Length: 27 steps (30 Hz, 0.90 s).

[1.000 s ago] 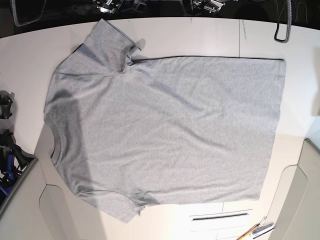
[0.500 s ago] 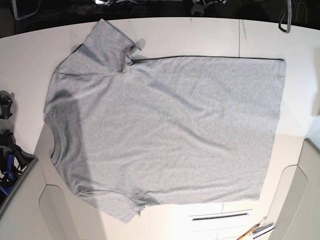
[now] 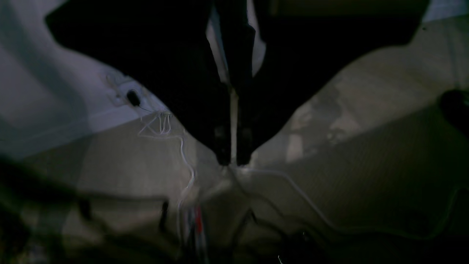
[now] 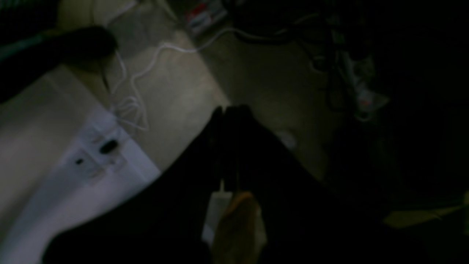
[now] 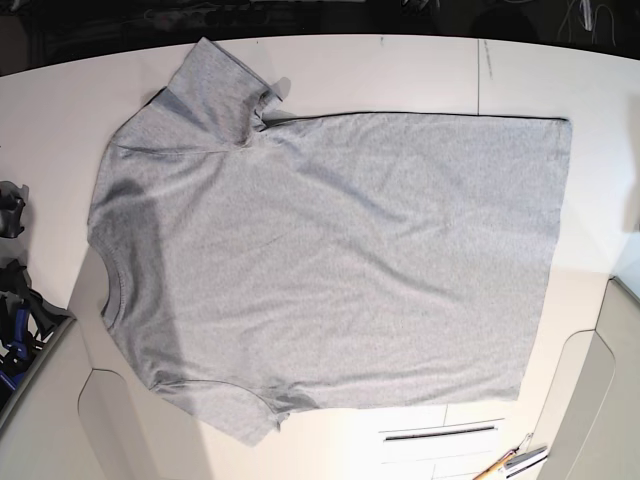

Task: Fold the T-shirt properly

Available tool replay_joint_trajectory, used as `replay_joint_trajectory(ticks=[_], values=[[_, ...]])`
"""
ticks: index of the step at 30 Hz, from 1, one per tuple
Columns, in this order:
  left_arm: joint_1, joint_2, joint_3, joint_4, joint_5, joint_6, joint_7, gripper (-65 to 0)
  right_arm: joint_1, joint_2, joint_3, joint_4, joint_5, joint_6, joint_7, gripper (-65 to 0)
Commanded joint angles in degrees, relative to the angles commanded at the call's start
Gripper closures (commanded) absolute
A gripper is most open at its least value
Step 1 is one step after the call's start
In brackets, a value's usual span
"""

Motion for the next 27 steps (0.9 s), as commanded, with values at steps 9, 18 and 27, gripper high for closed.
replay_joint_trajectory(ticks=[9,18,27], values=[[13.4,-0.6,-14.6,18.4,-1.1,-0.7,3.3,-4.0,-14.8,14.9,0.1,29.9,3.9,-0.13,0.0,0.0],[26.8,-0.6,-26.1,41.5,-3.4,-0.7,6.6,-7.4,-27.4,23.4,9.1,55.6,4.8,-0.20,-3.3,0.0],[34.9,-0.6,-36.0,63.3,-9.7,-0.7,11.4,-19.4,-33.3,23.5,25.6,66.8,17.3,6.21,-3.4,0.0]])
